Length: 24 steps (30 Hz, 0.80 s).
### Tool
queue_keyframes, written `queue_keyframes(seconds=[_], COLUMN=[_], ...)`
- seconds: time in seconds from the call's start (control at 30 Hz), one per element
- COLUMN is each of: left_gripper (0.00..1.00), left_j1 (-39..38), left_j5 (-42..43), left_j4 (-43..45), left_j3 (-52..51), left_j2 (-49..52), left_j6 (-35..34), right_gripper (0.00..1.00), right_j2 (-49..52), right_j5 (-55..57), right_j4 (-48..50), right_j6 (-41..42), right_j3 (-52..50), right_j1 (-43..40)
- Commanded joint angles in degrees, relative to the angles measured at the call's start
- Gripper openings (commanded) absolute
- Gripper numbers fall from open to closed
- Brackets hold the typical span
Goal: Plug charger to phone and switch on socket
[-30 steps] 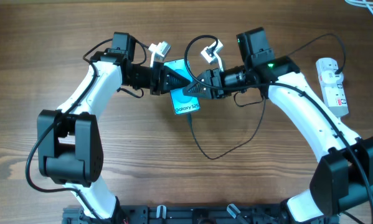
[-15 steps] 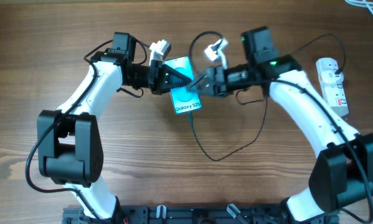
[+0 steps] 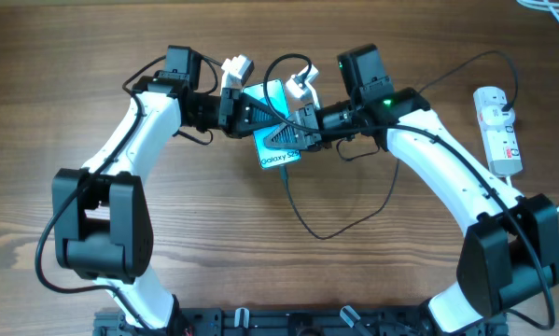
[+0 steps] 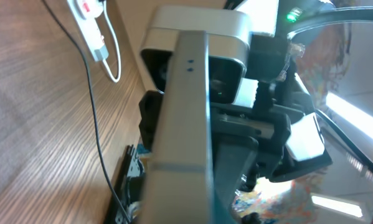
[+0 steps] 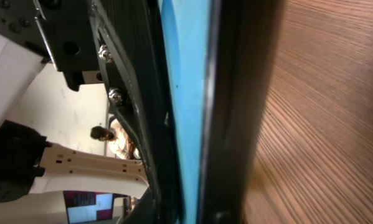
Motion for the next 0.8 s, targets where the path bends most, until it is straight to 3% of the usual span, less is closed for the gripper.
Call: queue_keyframes(seconds=[0.0,0.03,0.1,0.17,0.27,0.47,0.6,0.77], left_gripper=[0.13,0.23,0.58,0.71,0.98,1.0,1.0,1.0], left_j1=[-0.33,-0.33,-0.31,0.02,2.29,11.39,16.11,16.44], left_j5=[-5.11,-6.64,-10.62,-13.81,-18.4,-29.79,-55.95,-59.54], left_j4=[-0.13,-0.13,0.09,0.02,0.0,-0.17,-2.12,-2.1], left_j3=[0.46,0.46,0.46,0.46,0.46,0.46,0.46,0.46], left_j2=[-0.5,-0.5,-0.5,-0.5,-0.5,-0.5,-0.5,-0.5], left_j6=[-2.08,-2.08,-2.08,-2.12,-2.56,-4.04,-4.0,-4.0], right_gripper=[0.04,0.04,0.04,0.04,0.04,0.04,0.04,0.04], right_j2=[-0.26,-0.26,-0.26,-0.26,-0.26,-0.26,0.87,6.62], right_j5=[-1.62,-1.6,-0.76,3.78,14.16,35.76,38.32,34.6], right_j4=[0.96,1.01,1.4,1.14,-0.85,-7.17,-7.5,-4.31], right_j6=[-1.6,-1.6,-1.6,-1.6,-1.62,-1.62,-1.07,0.76], right_j3=[0.2,0.2,0.2,0.2,0.2,0.2,0.2,0.2], right_j1=[1.16,1.16,1.16,1.16,1.16,1.16,1.16,1.29])
